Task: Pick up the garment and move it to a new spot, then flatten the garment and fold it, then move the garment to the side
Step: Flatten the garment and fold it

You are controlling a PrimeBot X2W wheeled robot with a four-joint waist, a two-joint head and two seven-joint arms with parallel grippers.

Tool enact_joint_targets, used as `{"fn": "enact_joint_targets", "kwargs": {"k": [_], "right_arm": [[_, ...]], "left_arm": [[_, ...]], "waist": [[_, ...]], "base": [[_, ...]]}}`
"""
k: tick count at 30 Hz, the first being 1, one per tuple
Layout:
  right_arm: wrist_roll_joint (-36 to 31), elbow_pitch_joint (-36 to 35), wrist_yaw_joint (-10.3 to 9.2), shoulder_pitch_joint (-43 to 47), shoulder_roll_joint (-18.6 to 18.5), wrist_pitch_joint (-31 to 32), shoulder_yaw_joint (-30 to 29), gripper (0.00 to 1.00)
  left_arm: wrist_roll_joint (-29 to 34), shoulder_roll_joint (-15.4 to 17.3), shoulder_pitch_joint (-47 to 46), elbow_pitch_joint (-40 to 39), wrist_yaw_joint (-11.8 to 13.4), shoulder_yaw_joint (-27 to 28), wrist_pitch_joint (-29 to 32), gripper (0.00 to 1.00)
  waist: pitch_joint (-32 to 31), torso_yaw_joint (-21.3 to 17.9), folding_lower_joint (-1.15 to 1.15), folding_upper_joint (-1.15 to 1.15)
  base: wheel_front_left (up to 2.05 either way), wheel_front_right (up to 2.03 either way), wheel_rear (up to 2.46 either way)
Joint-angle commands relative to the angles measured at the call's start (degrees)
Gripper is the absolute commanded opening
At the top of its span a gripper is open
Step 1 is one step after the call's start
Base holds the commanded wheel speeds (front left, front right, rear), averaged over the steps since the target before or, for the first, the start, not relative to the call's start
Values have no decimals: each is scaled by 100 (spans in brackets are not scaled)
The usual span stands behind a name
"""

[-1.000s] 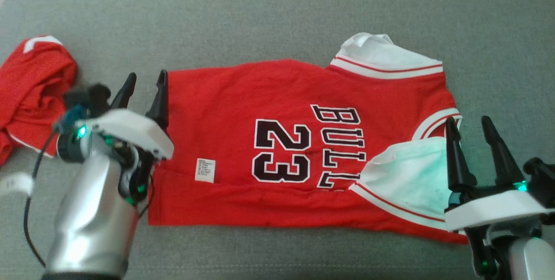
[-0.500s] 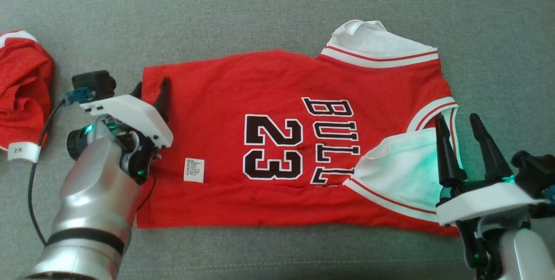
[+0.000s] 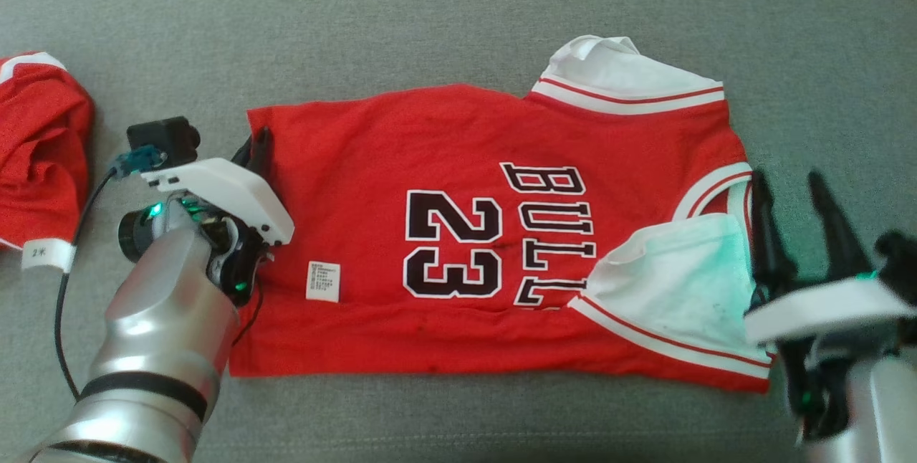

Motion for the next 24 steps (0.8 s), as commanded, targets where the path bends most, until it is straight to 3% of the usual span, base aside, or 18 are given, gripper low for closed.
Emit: {"fn": "enact_joint_targets", "kwargs": {"k": [1, 6, 11, 18, 24], "right_arm": [[-69, -98, 39, -449, -95, 4, 49, 100], [-34, 439, 39, -1184, -324, 171, -31, 100], [154, 1566, 39, -2295, -686, 403, 205, 100], [415, 3117, 39, -3525, -978, 701, 1021, 100], [682, 3938, 39, -4055, -1097, 750, 1750, 100]], "left_arm": [[-74, 233, -241, -80, -33, 61, -104, 0], [-169, 200, -343, -60, -33, -127, -215, 0], [-274, 119, -499, -74, -33, -371, -319, 0], [-458, 5, -671, -97, -34, -697, -413, 0], [-627, -32, -764, -90, -34, -911, -479, 0]], "waist": [[-6, 34, 0, 0], [36, 141, 0, 0], [135, 311, 0, 0], [273, 510, 0, 0], [390, 571, 0, 0]], "base": [[0, 0, 0], [0, 0, 0], [0, 0, 0], [0, 0, 0], [0, 0, 0]]}}
